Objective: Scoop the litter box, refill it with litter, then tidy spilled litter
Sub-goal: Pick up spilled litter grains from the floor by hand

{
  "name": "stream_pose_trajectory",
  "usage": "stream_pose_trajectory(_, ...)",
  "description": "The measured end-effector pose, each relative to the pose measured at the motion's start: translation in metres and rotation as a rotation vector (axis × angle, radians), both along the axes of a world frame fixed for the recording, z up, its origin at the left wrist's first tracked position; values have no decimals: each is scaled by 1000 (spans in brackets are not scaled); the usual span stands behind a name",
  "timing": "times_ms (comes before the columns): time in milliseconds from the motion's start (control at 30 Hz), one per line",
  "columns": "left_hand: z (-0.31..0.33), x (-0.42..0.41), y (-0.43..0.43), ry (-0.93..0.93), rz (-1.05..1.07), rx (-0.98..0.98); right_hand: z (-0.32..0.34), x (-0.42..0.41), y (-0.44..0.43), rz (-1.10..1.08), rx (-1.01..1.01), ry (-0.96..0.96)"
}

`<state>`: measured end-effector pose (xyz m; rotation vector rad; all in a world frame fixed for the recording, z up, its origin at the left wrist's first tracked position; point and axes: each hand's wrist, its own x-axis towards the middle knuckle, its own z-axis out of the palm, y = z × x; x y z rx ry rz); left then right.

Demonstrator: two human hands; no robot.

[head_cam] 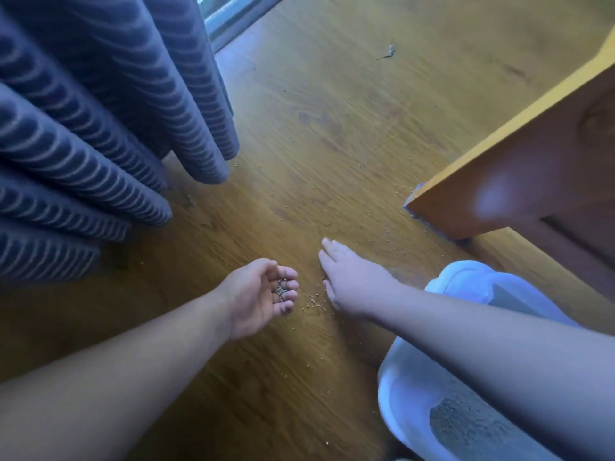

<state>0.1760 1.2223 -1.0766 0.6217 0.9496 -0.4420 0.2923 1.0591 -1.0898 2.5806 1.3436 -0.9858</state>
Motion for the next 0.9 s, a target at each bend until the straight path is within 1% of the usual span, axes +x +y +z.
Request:
stream_pose_trajectory(67,-1,4,-3,2,-3,11,0,16,-10,-66,108,-17)
stream_pose_trajectory(100,-1,6,-5,3,-5,14,-5,32,-10,-112,113,-64)
stream_pose_trajectory(167,-2,9,-9,8,-14,11,-18,60,-6,-227,8,-144)
stream_pose_trajectory(233,-2,11,-15,7,-23,8,-27,60,-5,-309,-97,-156)
stream_pose_trajectory(300,-2,17,-20,-7,-44,8,-27,33,-5,-293,-105,-131)
stream_pose_trajectory(367,-3,23,-24,-18,-59,3,-20,1,-11,-183,-107,-86)
stream_pose_trajectory(433,-4,30,-29,-30,-65,-15,-17,-11,-22,-98,-104,-50)
stream_pose_trajectory(467,-5,33,-32,-33,-69,-23,-14,-7,-24,-132,-91,-30)
stream_pose_trajectory(533,-5,36,-37,-32,-84,-24,-21,13,-26,-309,-128,-32)
stream_pose_trajectory(600,-5,38,-42,-22,-104,-14,-32,35,-30,-498,-251,-53)
stream_pose_trajectory(633,-5,38,-44,-10,-112,-9,-39,39,-32,-536,-318,-60)
stream_pose_trajectory(700,-5,36,-45,5,-133,-3,-44,23,-32,-497,-403,-53)
stream_pose_trajectory(767,-5,35,-44,1,-153,-5,-35,-12,-30,-333,-424,-32)
stream_pose_trajectory(833,-4,32,-39,-7,-166,3,-7,-36,-29,-220,-383,51)
stream_pose_trajectory(900,-3,27,-34,-8,-178,22,17,-36,-29,-185,-298,123)
